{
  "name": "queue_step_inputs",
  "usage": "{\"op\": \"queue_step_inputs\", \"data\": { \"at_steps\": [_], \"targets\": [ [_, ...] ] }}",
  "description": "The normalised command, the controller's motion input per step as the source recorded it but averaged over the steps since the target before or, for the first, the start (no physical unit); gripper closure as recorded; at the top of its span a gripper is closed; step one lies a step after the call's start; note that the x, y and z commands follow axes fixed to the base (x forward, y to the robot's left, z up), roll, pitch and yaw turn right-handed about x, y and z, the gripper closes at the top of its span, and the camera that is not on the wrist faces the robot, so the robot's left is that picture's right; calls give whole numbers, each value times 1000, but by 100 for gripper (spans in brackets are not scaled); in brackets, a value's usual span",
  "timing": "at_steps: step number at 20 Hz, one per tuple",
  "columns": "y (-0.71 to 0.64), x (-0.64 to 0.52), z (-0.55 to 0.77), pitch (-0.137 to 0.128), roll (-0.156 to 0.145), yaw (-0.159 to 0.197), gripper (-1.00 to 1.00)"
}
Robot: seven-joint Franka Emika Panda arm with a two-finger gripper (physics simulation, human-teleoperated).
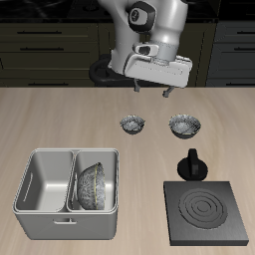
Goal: Turn off the stove and place the largest bowl in the left side of the drainer and the medium bowl in the right side
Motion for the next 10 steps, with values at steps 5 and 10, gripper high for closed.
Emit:
{"op": "queue_step_inputs", "data": {
  "at_steps": [5, 10],
  "targets": [
    [180, -223, -298, 39, 51, 5, -100],
    [6, -131, -310, 65, 8, -55, -100]
  ]
}}
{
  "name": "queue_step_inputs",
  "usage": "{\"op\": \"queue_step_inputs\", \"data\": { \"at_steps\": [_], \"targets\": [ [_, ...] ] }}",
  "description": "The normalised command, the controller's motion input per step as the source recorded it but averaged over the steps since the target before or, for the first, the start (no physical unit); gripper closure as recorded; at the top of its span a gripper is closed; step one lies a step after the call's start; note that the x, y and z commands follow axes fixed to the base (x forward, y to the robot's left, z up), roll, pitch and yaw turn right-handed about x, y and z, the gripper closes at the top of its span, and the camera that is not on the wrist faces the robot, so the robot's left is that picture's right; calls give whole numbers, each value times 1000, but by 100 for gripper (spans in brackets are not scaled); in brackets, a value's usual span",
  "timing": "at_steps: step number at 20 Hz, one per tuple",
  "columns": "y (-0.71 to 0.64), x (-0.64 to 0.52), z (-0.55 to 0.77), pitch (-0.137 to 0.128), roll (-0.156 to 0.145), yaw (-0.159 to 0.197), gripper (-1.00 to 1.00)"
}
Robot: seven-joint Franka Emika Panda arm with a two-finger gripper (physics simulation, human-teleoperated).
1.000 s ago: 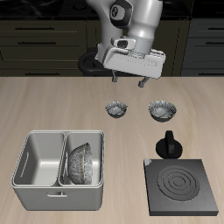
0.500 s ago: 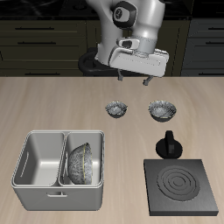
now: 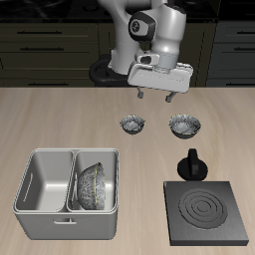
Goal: Turn off the stove and place the largest bowl in the left side of the drainer and the medium bowl in the right side
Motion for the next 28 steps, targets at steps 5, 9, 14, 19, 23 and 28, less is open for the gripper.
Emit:
{"op": "queue_step_inputs", "data": {
  "at_steps": [5, 9, 14, 19, 23, 28],
  "targets": [
    [201, -117, -176, -20, -1, 30, -100],
    [272, -41, -151, 64, 36, -78, -100],
    [221, 30, -122, 29, 41, -23, -100],
    [181, 150, -91, 17, 89, -4, -100],
    [14, 197, -128, 18, 6, -54, -100],
    [2, 6, -265, 31, 14, -41, -100]
  ]
}}
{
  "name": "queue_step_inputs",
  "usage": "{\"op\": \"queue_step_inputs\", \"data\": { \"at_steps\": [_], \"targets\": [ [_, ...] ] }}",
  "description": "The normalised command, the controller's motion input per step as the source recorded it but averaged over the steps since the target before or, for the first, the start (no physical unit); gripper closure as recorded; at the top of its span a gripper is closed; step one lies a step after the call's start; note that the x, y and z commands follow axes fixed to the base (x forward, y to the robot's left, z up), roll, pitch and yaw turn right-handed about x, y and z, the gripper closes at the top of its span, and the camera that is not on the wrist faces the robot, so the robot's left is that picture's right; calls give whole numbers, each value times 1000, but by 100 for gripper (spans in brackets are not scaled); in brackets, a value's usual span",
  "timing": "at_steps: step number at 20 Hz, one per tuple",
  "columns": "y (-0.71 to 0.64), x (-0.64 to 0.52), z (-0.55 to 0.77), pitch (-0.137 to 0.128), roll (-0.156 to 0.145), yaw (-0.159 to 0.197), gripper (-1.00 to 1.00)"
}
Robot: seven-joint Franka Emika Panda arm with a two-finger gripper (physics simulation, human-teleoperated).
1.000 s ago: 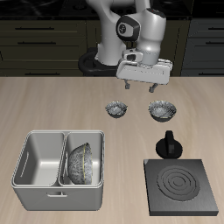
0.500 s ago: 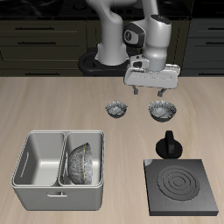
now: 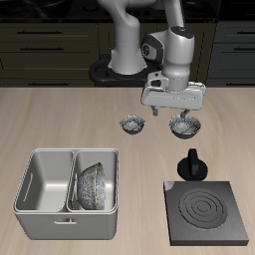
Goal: Turn off the stove and place the largest bowl in the left side of the drainer and the medium bowl in the right side
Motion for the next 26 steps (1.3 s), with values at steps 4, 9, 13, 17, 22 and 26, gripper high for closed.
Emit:
{"op": "queue_step_inputs", "data": {
  "at_steps": [4, 9, 13, 17, 22, 26],
  "targets": [
    [94, -49, -270, 34, 28, -22, -100],
    [24, -96, -351, 28, 25, -9, -100],
    [-5, 0, -197, 20, 25, 1, -100],
    [-75, 48, -430, 72, 43, -4, -100],
    [91, -81, -118, 34, 31, -2, 100],
    [21, -193, 147, 29, 59, 6, 100]
  ]
}}
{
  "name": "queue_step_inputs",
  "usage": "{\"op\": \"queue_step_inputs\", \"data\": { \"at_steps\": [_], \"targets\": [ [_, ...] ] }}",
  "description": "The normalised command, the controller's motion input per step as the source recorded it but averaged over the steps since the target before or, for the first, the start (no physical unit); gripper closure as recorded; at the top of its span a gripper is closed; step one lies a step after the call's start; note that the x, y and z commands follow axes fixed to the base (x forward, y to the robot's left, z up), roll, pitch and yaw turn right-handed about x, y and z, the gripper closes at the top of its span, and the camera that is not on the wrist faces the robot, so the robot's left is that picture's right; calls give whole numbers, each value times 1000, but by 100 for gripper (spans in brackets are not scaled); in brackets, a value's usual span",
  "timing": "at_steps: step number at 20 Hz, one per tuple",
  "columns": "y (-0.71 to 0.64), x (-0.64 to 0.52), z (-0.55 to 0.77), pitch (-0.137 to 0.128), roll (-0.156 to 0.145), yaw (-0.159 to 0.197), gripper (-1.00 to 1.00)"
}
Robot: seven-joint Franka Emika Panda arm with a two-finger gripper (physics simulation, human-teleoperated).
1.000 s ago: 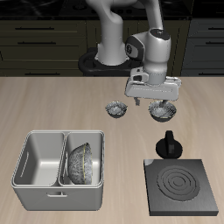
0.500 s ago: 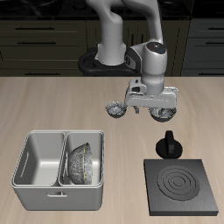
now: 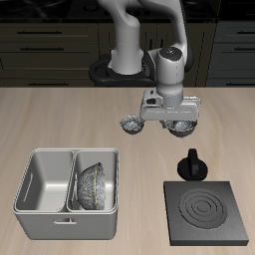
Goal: Turn off the stove and place the largest bowl in the left side of the drainer and the medium bowl in the right side
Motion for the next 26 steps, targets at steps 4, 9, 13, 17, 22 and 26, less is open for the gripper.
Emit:
{"op": "queue_step_inputs", "data": {
  "at_steps": [4, 9, 13, 17, 22, 26],
  "targets": [
    [-159, -16, 246, -21, -18, 26, 100],
    [-17, 16, -1, 27, 13, -10, 100],
    [-534, 143, 562, 16, -121, 80, 100],
    [-279, 60, 290, 45, -56, 50, 100],
    [-371, 126, 351, 30, -13, 21, 100],
    [-293, 88, 375, 15, 72, 30, 100]
  ]
}}
